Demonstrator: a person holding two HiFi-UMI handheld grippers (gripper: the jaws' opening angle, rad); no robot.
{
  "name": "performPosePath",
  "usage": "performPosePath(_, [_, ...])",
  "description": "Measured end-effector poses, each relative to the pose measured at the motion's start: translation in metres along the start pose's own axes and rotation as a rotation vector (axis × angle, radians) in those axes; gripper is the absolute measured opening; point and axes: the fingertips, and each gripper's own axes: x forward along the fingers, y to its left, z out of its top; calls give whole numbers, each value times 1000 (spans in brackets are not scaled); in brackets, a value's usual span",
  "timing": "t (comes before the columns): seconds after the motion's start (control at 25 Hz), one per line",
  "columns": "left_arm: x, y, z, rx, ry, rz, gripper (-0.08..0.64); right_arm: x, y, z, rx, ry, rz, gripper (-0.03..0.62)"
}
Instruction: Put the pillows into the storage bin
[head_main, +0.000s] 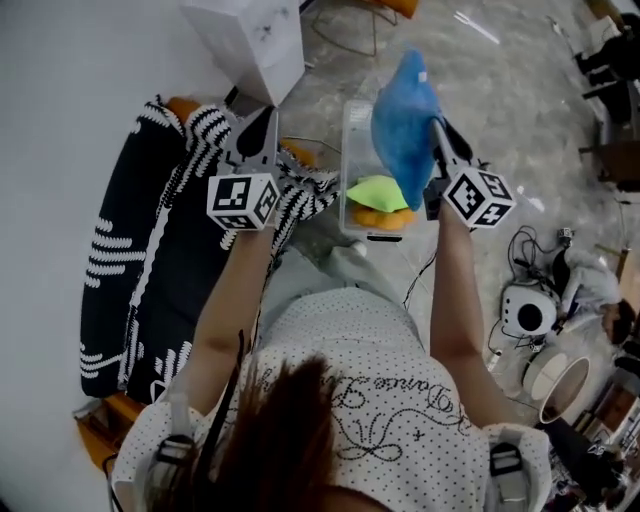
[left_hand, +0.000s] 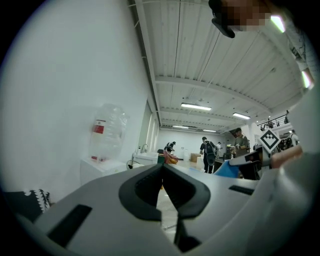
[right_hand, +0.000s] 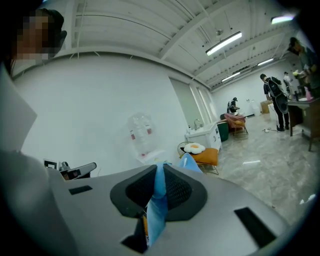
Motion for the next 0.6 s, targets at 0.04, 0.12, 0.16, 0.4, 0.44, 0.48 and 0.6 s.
performPosePath(0.04, [8, -13, -3, -2, 3, -9, 3, -6, -12, 1, 5, 0, -5, 48])
performPosePath(0.12, [24, -37, -10, -3, 14, -29, 3, -18, -34, 0, 8, 1, -21, 48])
performPosePath(0.16, [31, -48, -12, -3, 20, -39, 3, -24, -43, 1, 4, 1, -29, 48])
performPosePath(0.4, [77, -86, -21, 3, 50, -104, 3, -33, -85, 3, -13, -4, -77, 48])
performPosePath(0.44, [86, -88, -23, 4, 55, -115, 3, -32, -90, 3, -6, -6, -86, 48])
performPosePath(0.48, [95, -89, -25, 5, 60, -128, 3, -29, -95, 3, 2, -7, -96, 48])
performPosePath(0.6, [127, -92, -35, 0, 79, -179, 3, -23, -112, 1, 24, -6, -139, 48])
